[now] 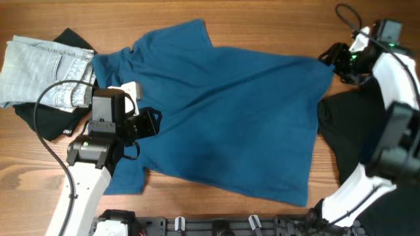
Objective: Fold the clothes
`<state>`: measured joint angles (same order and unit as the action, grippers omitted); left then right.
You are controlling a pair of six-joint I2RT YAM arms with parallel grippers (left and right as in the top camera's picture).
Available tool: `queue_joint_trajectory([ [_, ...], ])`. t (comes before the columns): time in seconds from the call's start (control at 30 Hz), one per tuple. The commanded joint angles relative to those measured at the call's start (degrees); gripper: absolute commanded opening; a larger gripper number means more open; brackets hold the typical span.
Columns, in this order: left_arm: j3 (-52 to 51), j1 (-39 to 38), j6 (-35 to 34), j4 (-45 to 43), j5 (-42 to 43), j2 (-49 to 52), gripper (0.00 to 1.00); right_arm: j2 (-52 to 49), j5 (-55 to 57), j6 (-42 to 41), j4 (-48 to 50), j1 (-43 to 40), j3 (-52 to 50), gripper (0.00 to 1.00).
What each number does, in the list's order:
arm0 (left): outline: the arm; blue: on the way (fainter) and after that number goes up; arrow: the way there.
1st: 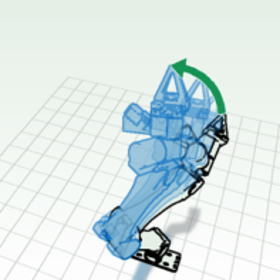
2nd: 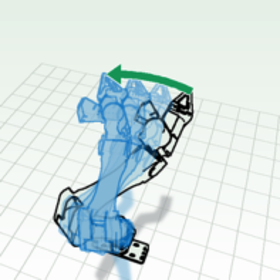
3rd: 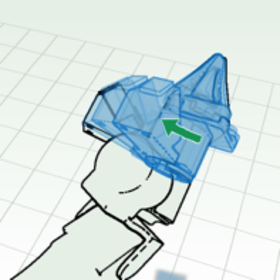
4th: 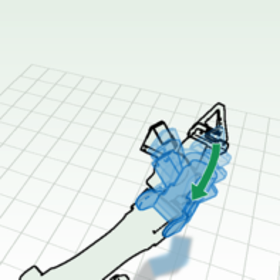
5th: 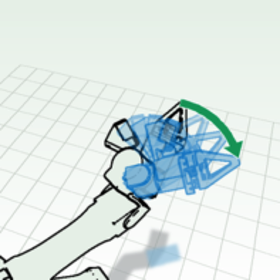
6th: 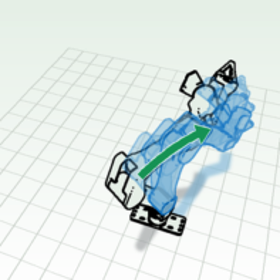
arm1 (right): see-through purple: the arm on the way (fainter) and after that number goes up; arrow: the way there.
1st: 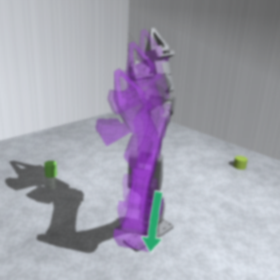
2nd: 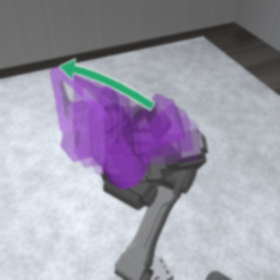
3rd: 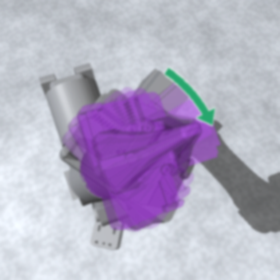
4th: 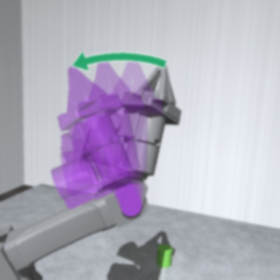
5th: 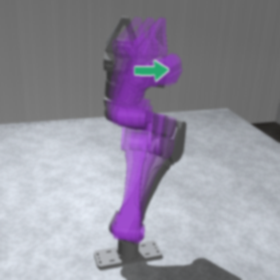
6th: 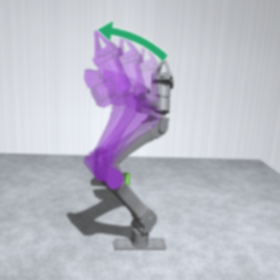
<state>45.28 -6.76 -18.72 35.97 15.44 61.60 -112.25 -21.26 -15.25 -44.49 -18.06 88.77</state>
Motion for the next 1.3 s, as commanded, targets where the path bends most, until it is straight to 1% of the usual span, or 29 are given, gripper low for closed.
queue_joint_trajectory([
  [0.0,0.83,-0.31,0.31,-1.77,-1.14,0.24,0.38,4.83,13.16,-8.22,-10.27,-0.02,0.79,0.50],
  [0.07,0.83,-0.31,0.33,-1.99,-1.20,0.24,0.40,4.52,13.94,-8.22,-15.65,0.00,-0.17,0.50],
  [0.13,0.83,-0.31,0.37,-1.95,-1.40,0.24,0.41,4.46,13.99,-6.19,-17.31,0.20,-2.36,0.52],
  [0.17,0.83,-0.31,0.35,-1.97,-1.40,0.24,0.41,4.46,14.99,-5.81,-17.62,0.20,-4.20,0.55],
  [0.2,0.83,-0.31,0.35,-1.97,-1.40,0.24,0.41,4.46,15.87,-5.95,-17.64,0.20,-5.53,0.54],
  [0.27,0.83,-0.31,0.31,-1.90,-1.36,0.24,0.41,4.46,17.94,-6.34,-16.06,0.13,-9.49,0.43],
  [0.33,0.83,-0.31,0.31,-1.75,-1.33,0.24,0.41,4.46,18.51,-7.43,-13.79,0.13,-13.35,0.36],
  [0.37,0.83,-0.31,0.31,-1.66,-1.33,0.24,0.41,4.46,18.51,-7.45,-12.52,0.13,-15.23,0.31],
  [0.4,0.83,-0.31,0.31,-1.53,-1.33,0.24,0.41,4.46,18.49,-7.58,-10.88,0.13,-17.44,0.21],
  [0.43,0.83,-0.31,0.31,-1.46,-1.33,0.24,0.42,4.46,18.58,-8.44,-9.60,0.13,-19.43,0.14],
  [0.47,0.83,-0.31,0.31,-1.44,-1.33,0.24,0.42,4.46,18.64,-9.11,-8.46,0.13,-20.96,0.10],
  [0.57,0.83,-0.31,0.31,-1.49,-1.36,0.24,0.41,4.46,20.96,-12.44,-2.78,0.02,-25.24,0.06],
  [0.7,0.83,-0.31,0.28,-1.38,-1.31,0.22,0.42,4.39,35.43,-22.38,3.82,-2.56,-27.32,0.04],
  [0.8,0.83,-0.31,0.28,-1.27,-1.33,0.22,0.43,4.39,39.74,-22.43,7.02,-7.06,-26.01,0.04],
  [0.93,0.83,-0.31,0.28,-1.29,-1.33,0.22,0.43,4.39,39.21,-21.88,8.46,-14.88,-21.90,0.04],
  [1.0,0.83,-0.31,0.31,-1.46,-1.33,0.24,0.43,4.48,33.20,-14.36,10.25,-17.66,-19.63,0.04],
  [1.03,0.83,-0.31,0.31,-1.57,-1.36,0.24,0.43,4.48,30.40,-12.70,10.23,-18.47,-18.51,0.06],
  [1.1,0.85,-0.31,0.31,-1.97,-1.36,0.22,0.45,4.85,22.18,-7.91,10.16,-19.21,-16.37,0.22],
  [1.17,0.87,-0.31,0.31,-2.21,-1.36,0.22,0.46,5.90,14.58,-3.15,10.14,-19.06,-14.12,0.34],
  [1.23,1.07,-0.31,0.31,-2.14,-1.33,0.22,0.47,8.15,6.99,-1.09,10.21,-19.02,-12.31,0.43],
  [1.27,1.29,-0.31,0.31,-2.10,-1.33,0.22,0.48,9.62,2.60,-0.09,10.23,-19.02,-11.85,0.44],
])
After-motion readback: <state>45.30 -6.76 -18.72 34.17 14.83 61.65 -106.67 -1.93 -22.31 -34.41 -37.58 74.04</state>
